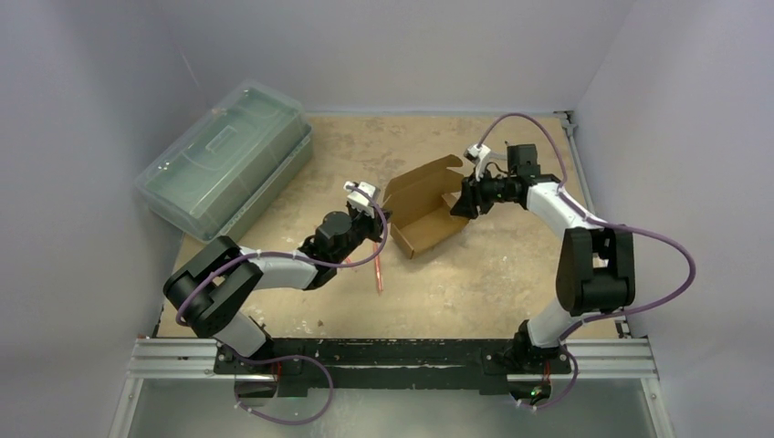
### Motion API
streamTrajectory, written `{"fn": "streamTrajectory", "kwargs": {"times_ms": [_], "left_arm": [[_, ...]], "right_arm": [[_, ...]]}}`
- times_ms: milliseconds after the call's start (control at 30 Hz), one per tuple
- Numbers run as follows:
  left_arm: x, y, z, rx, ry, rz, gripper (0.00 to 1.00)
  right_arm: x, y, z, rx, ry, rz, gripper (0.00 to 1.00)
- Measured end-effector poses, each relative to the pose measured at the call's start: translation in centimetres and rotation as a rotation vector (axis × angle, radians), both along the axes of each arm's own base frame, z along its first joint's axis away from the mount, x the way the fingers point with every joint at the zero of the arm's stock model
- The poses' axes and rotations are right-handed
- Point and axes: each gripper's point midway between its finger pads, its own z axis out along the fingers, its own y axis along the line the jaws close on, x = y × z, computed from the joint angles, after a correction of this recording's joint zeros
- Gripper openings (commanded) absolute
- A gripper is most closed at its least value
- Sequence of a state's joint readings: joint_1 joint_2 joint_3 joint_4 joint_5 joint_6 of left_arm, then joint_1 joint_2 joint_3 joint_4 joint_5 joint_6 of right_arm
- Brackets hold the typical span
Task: Fold the paper box
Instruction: Fold the paper box at the center of the board.
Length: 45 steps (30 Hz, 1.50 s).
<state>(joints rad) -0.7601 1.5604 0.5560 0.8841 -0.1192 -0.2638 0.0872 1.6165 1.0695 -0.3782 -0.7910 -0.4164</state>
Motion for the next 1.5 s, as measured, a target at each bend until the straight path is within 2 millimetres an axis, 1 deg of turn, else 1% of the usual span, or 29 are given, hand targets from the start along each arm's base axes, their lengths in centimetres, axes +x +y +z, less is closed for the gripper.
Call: {"fn": "streamTrajectory", "kwargs": {"times_ms": [100,167,267,333,400,467,600,733,867,967,1100,1300,1500], "left_arm": [[-0.1,0.1,-0.2,0.011,-0.007,-0.002,0.0],[-0.1,0.2,-0.2,0.015,-0.011,-0.003,0.0],[-0.1,0.2,-0.1,0.015,-0.015,-0.003,0.0],[-0.1,0.2,-0.1,0.015,-0.015,-0.003,0.0],[-0.1,0.2,-0.1,0.016,-0.015,-0.003,0.0],[-0.1,0.2,-0.1,0.016,-0.015,-0.003,0.0],[-0.1,0.2,-0.2,0.016,-0.015,-0.003,0.0],[-0.1,0.2,-0.1,0.015,-0.015,-0.003,0.0],[-0.1,0.2,-0.1,0.015,-0.015,-0.004,0.0],[-0.1,0.1,-0.1,0.014,-0.015,-0.006,0.0],[-0.1,0.1,0.0,0.011,-0.018,-0.007,0.0],[-0.2,0.0,0.0,0.004,-0.015,-0.014,0.0],[-0.2,-0.1,0.0,-0.001,-0.012,-0.016,0.0]], "right_arm": [[0.1,-0.9,0.5,0.04,0.008,-0.01,0.52],[0.2,-1.6,0.9,0.064,0.015,-0.034,0.56],[1.2,-2.8,1.5,0.096,0.02,-0.113,0.61],[1.8,-3.8,1.4,0.123,0.033,-0.176,0.64],[2.0,-4.3,0.9,0.148,0.072,-0.221,0.66],[2.3,-4.5,0.0,0.17,0.116,-0.248,0.67],[2.4,-4.3,-2.9,0.194,0.229,-0.28,0.67],[2.1,-4.1,-4.9,0.205,0.312,-0.296,0.67],[2.1,-3.7,-6.0,0.231,0.366,-0.283,0.66],[2.0,-3.3,-6.3,0.259,0.393,-0.262,0.65],[1.7,-3.0,-6.3,0.277,0.407,-0.244,0.59],[1.9,-3.0,-6.2,0.272,0.396,-0.24,0.53],[1.9,-2.6,-6.1,0.246,0.377,-0.233,0.46]]}}
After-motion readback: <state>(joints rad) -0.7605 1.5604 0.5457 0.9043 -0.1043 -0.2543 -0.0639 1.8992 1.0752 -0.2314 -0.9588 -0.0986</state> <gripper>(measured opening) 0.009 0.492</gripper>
